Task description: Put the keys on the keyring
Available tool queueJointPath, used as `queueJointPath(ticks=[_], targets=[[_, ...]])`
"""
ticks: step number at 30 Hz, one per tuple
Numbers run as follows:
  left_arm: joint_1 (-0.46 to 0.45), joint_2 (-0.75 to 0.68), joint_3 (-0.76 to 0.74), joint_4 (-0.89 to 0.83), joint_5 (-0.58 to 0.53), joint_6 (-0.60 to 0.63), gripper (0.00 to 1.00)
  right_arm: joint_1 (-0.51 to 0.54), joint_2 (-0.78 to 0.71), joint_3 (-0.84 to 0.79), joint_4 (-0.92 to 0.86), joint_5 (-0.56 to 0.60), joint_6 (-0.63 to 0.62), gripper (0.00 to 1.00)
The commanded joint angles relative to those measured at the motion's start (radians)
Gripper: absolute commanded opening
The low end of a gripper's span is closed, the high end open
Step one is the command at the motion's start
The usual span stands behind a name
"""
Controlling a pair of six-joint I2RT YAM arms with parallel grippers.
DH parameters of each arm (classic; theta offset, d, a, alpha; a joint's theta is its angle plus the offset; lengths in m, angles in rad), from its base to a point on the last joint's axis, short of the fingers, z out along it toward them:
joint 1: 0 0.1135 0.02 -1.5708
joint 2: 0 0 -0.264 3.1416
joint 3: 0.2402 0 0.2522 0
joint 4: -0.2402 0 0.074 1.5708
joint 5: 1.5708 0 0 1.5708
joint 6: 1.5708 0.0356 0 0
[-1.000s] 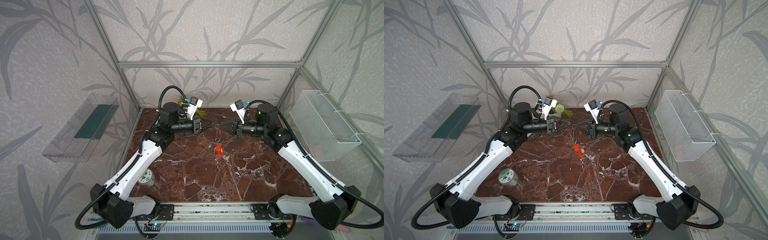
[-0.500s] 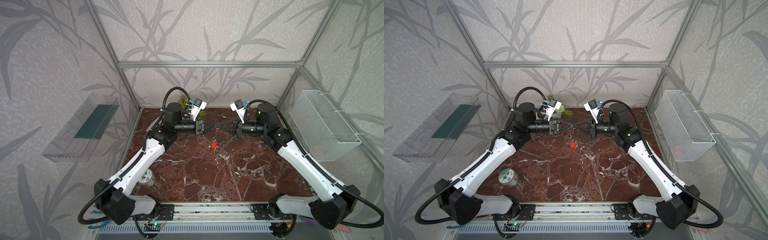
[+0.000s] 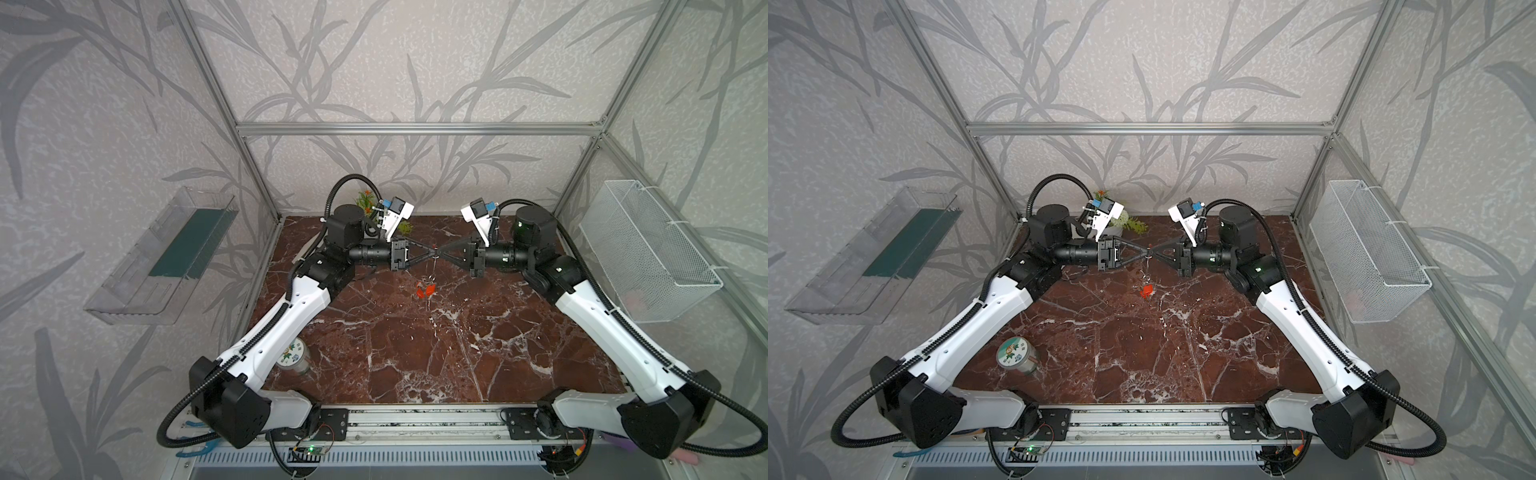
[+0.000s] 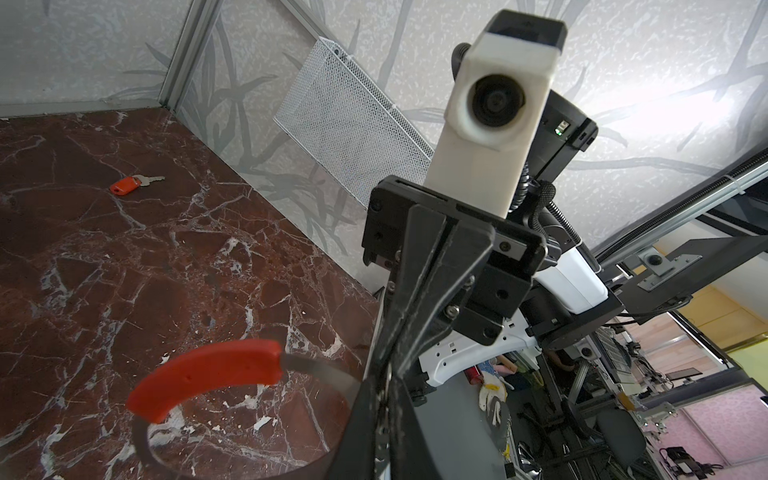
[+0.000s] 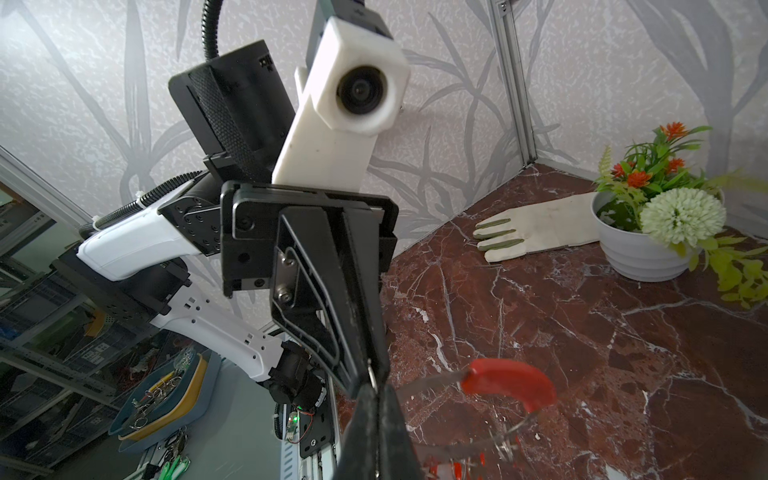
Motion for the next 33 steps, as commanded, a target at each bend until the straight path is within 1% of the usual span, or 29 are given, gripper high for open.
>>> queueJointPath(ticks=[1, 4, 7, 8, 16, 19, 20, 21, 22, 25, 32, 33], targets=[[-0.018, -0.002, -0.003, 0.062, 0.067, -0.01, 0.1, 0.001, 0.017, 0.017, 0.025, 0.006, -0.003, 0.0], [-0.02, -0.001, -0.001, 0.059, 0.064, -0.006, 0.1, 0.0, 0.015, 0.017, 0.024, 0.008, -0.003, 0.0], [-0.022, -0.001, 0.002, 0.037, 0.055, 0.01, 0.02, 0.0, 0.014, 0.016, 0.025, 0.008, -0.001, 0.0], [-0.023, -0.002, 0.006, 0.02, 0.046, 0.023, 0.01, 0.001, 0.012, 0.014, 0.025, 0.009, -0.001, 0.0], [-0.023, -0.005, 0.017, -0.051, -0.013, 0.083, 0.0, 0.001, 0.0, 0.008, 0.023, 0.021, 0.0, 0.0], [-0.022, -0.011, 0.022, -0.092, -0.057, 0.126, 0.0, -0.003, -0.02, -0.009, 0.022, 0.059, 0.003, 0.23], [-0.023, -0.014, 0.023, -0.109, -0.073, 0.143, 0.0, -0.01, -0.031, -0.021, 0.026, 0.078, 0.01, 0.3], [-0.023, -0.017, 0.023, -0.121, -0.087, 0.155, 0.0, -0.019, -0.042, -0.033, 0.035, 0.095, 0.021, 0.33], [-0.023, -0.02, 0.025, -0.132, -0.104, 0.167, 0.0, -0.034, -0.056, -0.052, 0.056, 0.112, 0.036, 0.36], [-0.023, -0.031, 0.02, -0.146, -0.138, 0.187, 0.0, -0.068, -0.097, -0.105, 0.115, 0.137, 0.077, 0.38], [-0.024, -0.052, 0.011, -0.167, -0.224, 0.227, 0.0, -0.087, -0.134, -0.154, 0.102, 0.21, 0.081, 0.43], [-0.025, -0.054, 0.011, -0.17, -0.231, 0.231, 0.0, -0.087, -0.137, -0.161, 0.097, 0.231, 0.081, 0.46]])
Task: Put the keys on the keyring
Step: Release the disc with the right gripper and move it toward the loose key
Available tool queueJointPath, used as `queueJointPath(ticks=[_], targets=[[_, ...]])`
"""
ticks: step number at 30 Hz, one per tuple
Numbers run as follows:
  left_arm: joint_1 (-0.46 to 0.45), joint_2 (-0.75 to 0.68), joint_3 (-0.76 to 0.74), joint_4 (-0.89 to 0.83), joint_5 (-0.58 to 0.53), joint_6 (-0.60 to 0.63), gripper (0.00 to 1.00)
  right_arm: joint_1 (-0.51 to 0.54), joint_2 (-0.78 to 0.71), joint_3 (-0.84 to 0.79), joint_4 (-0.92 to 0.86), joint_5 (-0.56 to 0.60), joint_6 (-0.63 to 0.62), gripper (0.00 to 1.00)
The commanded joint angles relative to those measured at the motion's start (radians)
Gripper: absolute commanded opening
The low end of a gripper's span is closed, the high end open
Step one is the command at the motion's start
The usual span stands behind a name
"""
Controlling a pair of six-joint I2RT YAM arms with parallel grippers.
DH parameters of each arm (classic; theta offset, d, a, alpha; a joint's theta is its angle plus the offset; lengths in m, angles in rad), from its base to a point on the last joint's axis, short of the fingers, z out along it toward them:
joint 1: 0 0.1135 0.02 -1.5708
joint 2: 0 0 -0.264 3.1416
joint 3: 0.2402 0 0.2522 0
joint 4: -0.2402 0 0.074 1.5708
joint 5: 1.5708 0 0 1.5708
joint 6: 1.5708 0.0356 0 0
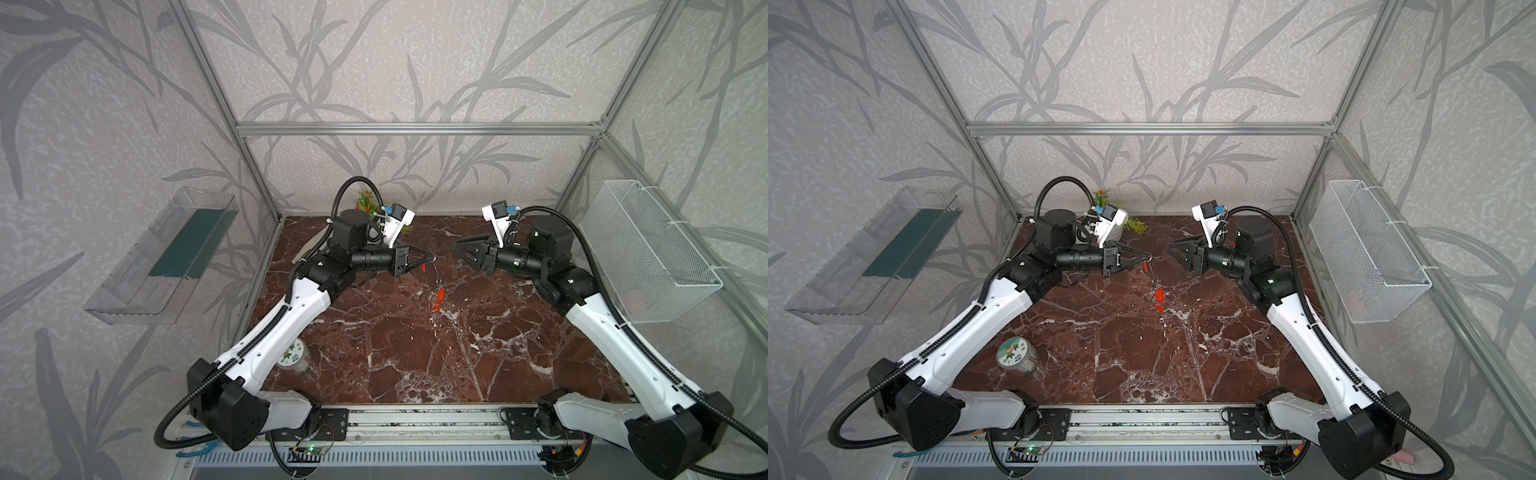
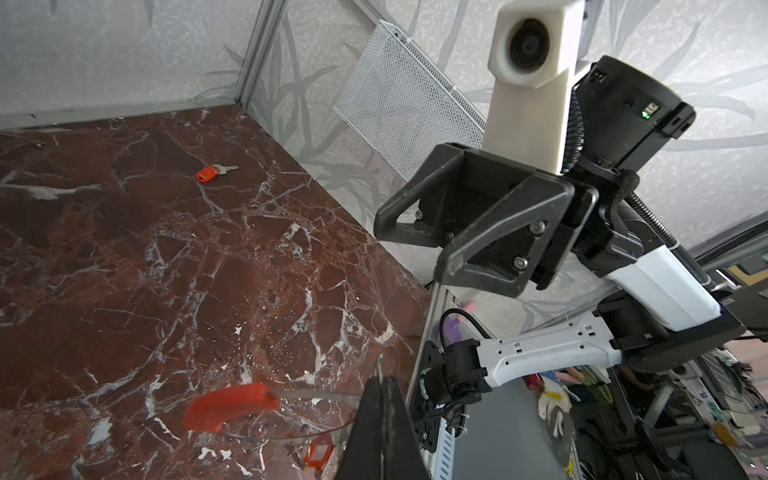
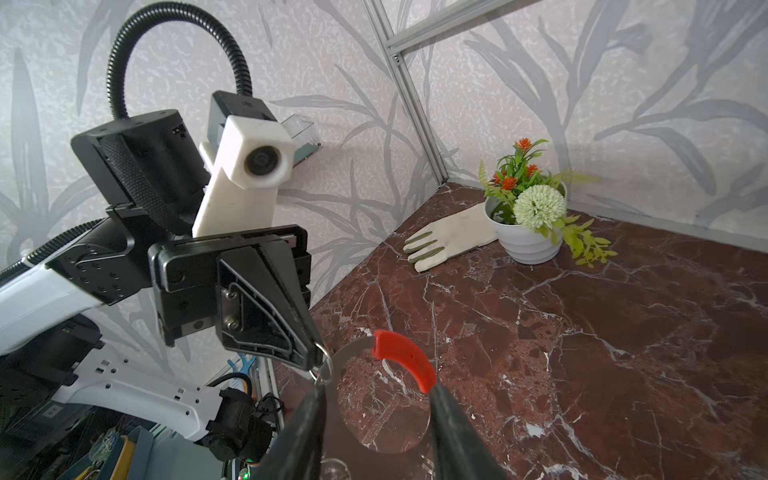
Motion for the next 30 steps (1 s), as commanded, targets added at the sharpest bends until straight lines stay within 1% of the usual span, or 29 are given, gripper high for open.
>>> queueJointPath(ticks=[1, 2, 4, 5, 6, 9, 11, 13, 15, 18, 23, 26, 30], targets=[[-0.003, -0.043, 0.009, -0.007, -0.055, 0.049, 0.0, -0.003, -0.033, -0.029, 0.016, 0.084, 0.009, 0.57], [-0.004, -0.044, 0.009, -0.008, -0.061, 0.053, 0.0, -0.003, -0.038, -0.038, 0.005, 0.115, 0.006, 0.66], [-0.006, -0.046, 0.009, -0.016, -0.074, 0.061, 0.0, -0.004, -0.042, -0.047, -0.028, 0.182, 0.0, 0.76], [-0.005, -0.047, 0.008, -0.021, -0.081, 0.065, 0.0, -0.005, -0.04, -0.049, -0.049, 0.219, -0.005, 0.83], [-0.006, -0.047, 0.008, -0.025, -0.086, 0.069, 0.0, -0.006, -0.037, -0.048, -0.077, 0.257, -0.005, 0.99], [-0.007, -0.049, 0.006, -0.033, -0.111, 0.075, 0.0, -0.015, -0.019, -0.053, -0.139, 0.373, -0.003, 0.99], [-0.007, -0.054, 0.001, -0.039, -0.153, 0.079, 0.0, -0.032, 0.007, -0.05, -0.192, 0.468, 0.013, 0.99], [-0.006, -0.058, -0.006, -0.043, -0.2, 0.078, 0.0, -0.057, 0.039, -0.05, -0.222, 0.525, 0.03, 0.99], [-0.006, -0.06, -0.008, -0.052, -0.228, 0.08, 0.0, -0.08, 0.072, -0.06, -0.225, 0.577, 0.036, 0.99], [-0.006, -0.065, -0.008, -0.064, -0.252, 0.083, 0.0, -0.114, 0.119, -0.087, -0.185, 0.647, 0.032, 0.99], [-0.006, -0.074, 0.002, -0.096, -0.318, 0.084, 0.0, -0.197, 0.244, -0.079, -0.121, 0.683, 0.031, 0.99], [-0.004, -0.077, 0.015, -0.112, -0.322, 0.097, 0.0, -0.256, 0.356, -0.047, -0.074, 0.656, 0.031, 0.99], [-0.003, -0.071, 0.026, -0.128, -0.343, 0.11, 0.0, -0.305, 0.51, 0.032, -0.046, 0.62, 0.031, 0.99]])
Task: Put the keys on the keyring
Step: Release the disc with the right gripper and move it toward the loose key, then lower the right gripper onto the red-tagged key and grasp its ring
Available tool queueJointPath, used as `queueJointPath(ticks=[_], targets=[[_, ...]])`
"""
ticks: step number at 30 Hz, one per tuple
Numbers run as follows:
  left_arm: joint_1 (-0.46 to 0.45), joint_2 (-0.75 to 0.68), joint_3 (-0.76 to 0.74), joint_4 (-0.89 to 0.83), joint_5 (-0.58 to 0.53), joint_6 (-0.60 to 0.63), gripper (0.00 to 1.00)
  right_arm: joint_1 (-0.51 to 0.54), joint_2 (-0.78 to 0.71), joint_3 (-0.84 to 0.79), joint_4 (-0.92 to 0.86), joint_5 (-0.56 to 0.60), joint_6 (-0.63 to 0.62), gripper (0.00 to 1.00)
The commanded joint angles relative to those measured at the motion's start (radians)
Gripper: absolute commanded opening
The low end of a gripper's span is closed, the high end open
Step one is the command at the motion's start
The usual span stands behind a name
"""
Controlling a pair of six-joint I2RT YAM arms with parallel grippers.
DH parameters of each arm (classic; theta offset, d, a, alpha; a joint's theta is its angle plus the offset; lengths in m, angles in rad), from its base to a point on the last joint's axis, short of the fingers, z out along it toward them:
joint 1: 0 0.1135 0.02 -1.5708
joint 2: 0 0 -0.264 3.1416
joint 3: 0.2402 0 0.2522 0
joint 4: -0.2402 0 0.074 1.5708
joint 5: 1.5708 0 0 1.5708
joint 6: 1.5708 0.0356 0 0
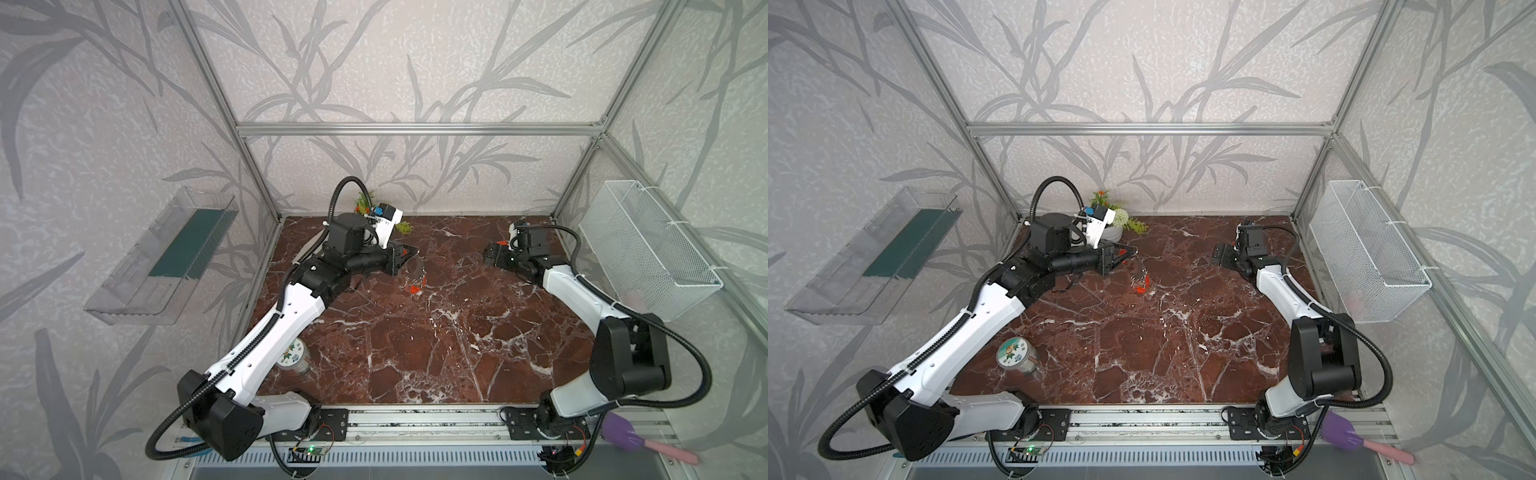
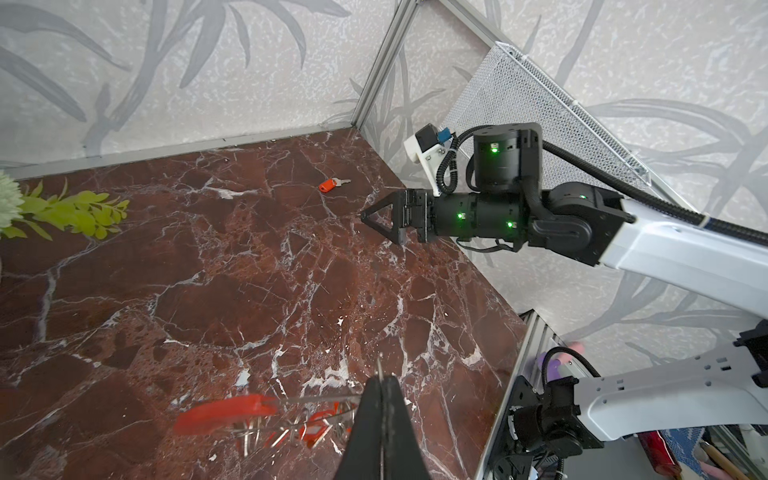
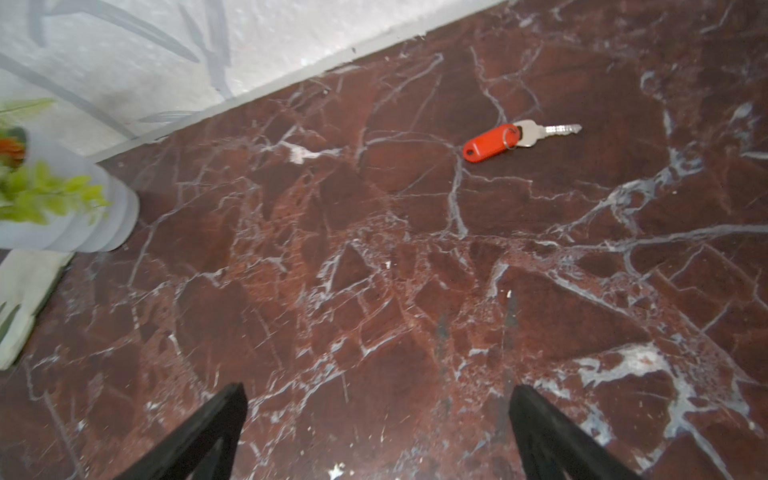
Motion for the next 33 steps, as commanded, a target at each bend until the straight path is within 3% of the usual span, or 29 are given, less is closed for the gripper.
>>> queueJointPath(ticks=[1, 18, 33], targets=[[-0.001, -0.024, 0.031, -0.015, -0.033, 0.033, 0.0, -0.036, 0.109, 0.095, 0.061, -0.021, 0.006, 0.99], [-0.001, 0.044, 0.106, -0.037, -0.122, 0.028, 0.0, -0.115, 0.636, 0.624, -0.04, -0.094, 0.006, 0.99], [-0.001, 0.104, 0.152, -0.04, -0.138, -0.003, 0.0, -0.14, 0.806, 0.829, -0.146, -0.115, 0.006, 0.99]])
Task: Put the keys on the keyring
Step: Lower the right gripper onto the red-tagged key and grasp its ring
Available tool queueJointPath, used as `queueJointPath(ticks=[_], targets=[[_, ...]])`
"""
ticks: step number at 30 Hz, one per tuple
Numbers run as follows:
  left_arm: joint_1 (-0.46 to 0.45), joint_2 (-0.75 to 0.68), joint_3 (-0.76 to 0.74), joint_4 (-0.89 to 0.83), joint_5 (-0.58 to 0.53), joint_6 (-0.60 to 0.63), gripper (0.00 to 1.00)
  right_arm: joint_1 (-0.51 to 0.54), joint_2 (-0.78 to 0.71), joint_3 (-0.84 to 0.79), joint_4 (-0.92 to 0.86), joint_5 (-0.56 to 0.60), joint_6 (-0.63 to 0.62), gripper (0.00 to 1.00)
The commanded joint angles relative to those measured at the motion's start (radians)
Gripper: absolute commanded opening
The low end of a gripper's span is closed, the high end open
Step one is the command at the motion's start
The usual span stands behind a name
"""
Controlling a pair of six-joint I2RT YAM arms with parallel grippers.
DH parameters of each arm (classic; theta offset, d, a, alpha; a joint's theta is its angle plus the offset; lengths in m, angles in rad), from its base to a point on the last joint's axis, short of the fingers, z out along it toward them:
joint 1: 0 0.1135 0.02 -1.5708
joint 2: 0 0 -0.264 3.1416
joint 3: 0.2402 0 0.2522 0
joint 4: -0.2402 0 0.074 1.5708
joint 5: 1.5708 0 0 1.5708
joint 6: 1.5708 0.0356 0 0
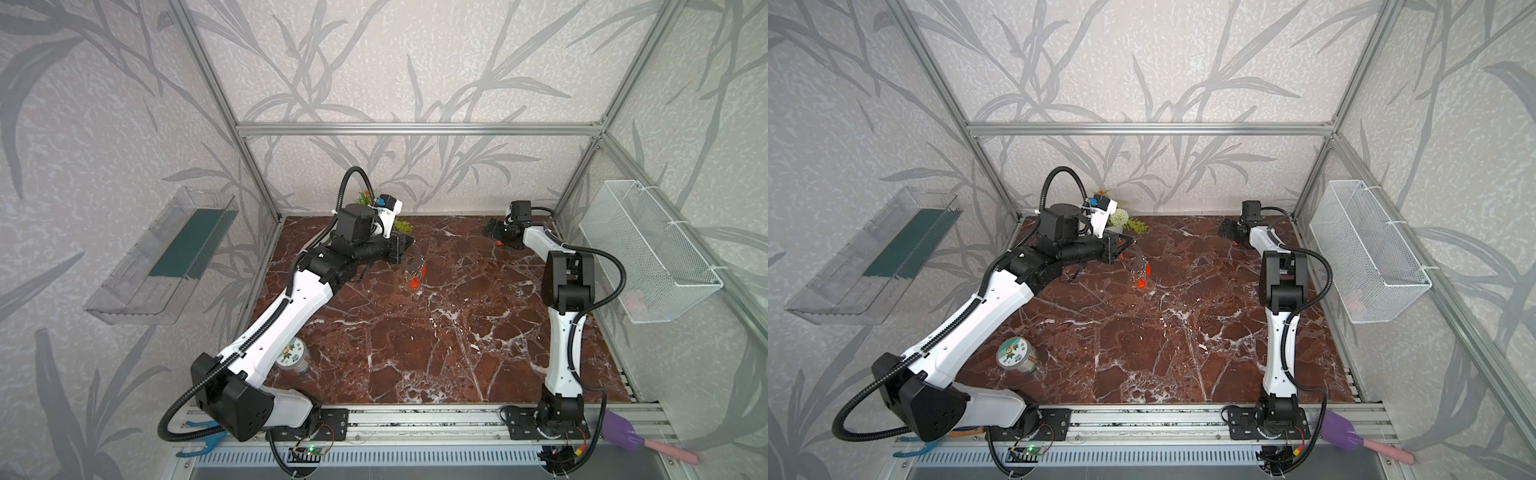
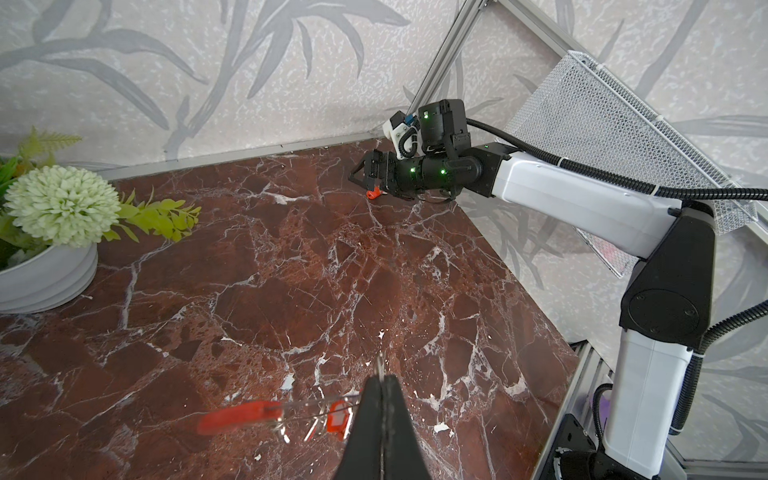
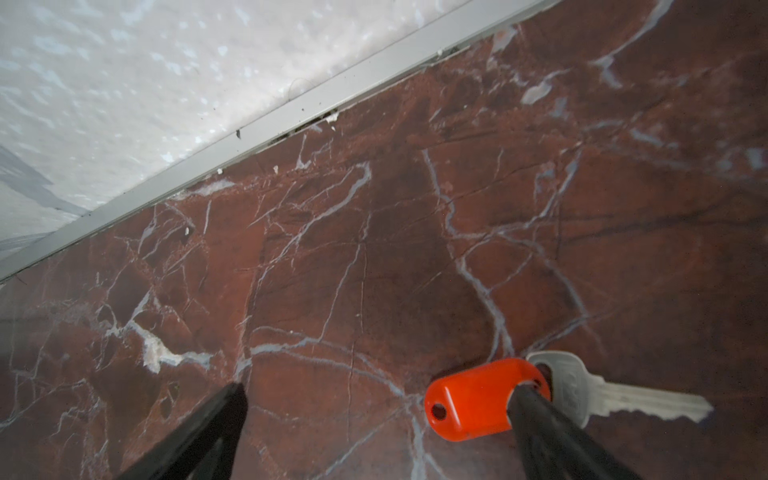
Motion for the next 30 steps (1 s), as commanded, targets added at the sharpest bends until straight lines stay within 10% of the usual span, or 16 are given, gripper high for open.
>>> queueJointPath(ticks=[1, 14, 30], targets=[[-0.002, 0.003, 0.041, 0.018, -0.005, -0.01, 0.0, -0.009, 0.035, 0.034, -0.057, -0.022, 0.006, 0.99], [-0.002, -0.015, 0.016, 0.037, 0.004, -0.03, 0.0, -0.01, 0.03, 0.026, -0.184, -0.071, 0.006, 0.99], [-0.002, -0.121, -0.088, 0.065, 0.066, -0.039, 0.0, 0.039, -0.239, -0.422, -0.152, -0.108, 0.006, 0.99]])
